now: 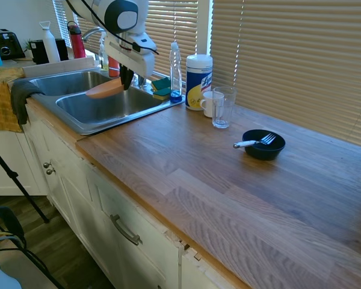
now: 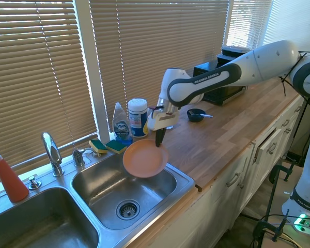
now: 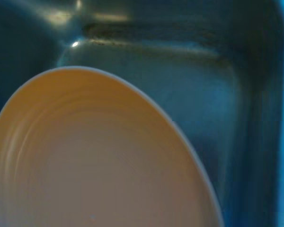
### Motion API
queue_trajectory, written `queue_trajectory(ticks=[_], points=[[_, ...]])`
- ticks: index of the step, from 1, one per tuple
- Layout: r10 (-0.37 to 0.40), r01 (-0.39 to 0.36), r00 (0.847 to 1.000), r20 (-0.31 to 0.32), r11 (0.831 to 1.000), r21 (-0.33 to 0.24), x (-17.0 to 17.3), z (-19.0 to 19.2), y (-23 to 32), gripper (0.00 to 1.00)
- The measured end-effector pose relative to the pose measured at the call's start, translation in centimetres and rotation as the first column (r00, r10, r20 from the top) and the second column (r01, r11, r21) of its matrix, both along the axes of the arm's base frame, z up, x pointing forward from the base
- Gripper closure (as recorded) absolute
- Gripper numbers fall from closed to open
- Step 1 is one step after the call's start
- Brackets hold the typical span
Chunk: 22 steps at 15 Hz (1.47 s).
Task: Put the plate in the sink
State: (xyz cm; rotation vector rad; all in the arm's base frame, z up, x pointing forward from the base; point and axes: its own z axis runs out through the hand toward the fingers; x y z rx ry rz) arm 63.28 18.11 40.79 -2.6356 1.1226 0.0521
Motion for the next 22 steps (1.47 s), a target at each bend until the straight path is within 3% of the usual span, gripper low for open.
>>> queue_trajectory(ticks=[9,10,18,22], points=[[0.009,-0.024,0.989,-0.147,0.994,-0.103,7.1,-14.8,8.7,1.0],[0.003,-0.021,0.987,-0.159,0.993,-0.115,7.6,-15.6,9.0,0.0],[-0.017,-0.009,0.986,-0.166,0.988,-0.156,10.2,-13.7,9.8,0.0],[-0.018,0.0,0.992,-0.129,0.99,-0.144,10.6,-11.0,9.7,0.0]])
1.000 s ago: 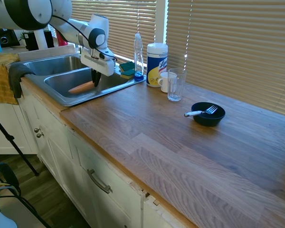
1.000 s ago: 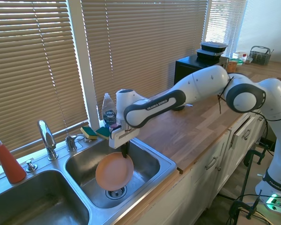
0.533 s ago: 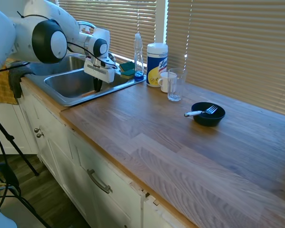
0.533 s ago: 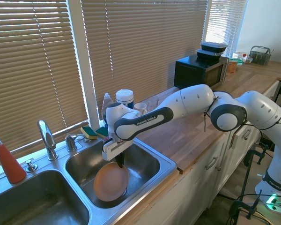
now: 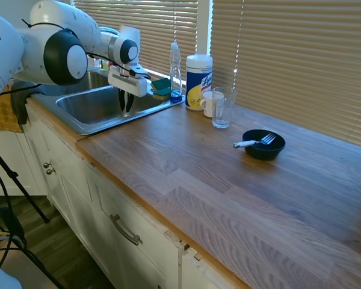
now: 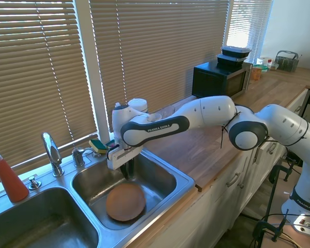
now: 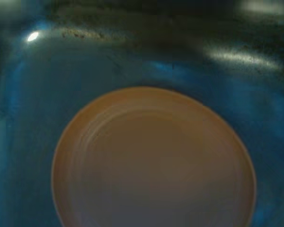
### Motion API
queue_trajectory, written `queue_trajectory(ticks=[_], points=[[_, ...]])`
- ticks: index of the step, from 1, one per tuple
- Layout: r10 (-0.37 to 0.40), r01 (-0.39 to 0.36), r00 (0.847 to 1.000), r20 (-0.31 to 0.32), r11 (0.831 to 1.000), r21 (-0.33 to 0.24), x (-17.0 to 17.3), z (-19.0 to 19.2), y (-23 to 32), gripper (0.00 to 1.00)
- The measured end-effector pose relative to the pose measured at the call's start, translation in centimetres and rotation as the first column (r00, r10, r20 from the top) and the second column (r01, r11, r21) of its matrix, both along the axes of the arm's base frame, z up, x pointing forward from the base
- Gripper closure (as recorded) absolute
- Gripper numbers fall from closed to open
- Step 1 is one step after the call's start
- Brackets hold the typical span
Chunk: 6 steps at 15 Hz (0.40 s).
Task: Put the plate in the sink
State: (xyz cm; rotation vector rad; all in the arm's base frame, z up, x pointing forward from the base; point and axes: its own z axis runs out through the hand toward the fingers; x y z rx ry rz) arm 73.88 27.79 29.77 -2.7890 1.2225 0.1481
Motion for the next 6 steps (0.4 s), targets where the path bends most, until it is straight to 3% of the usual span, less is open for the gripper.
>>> queue_trajectory(ticks=[6], points=[[-0.055,0.053,0.995,0.087,0.998,0.021,-1.1,9.2,-1.6,0.0]])
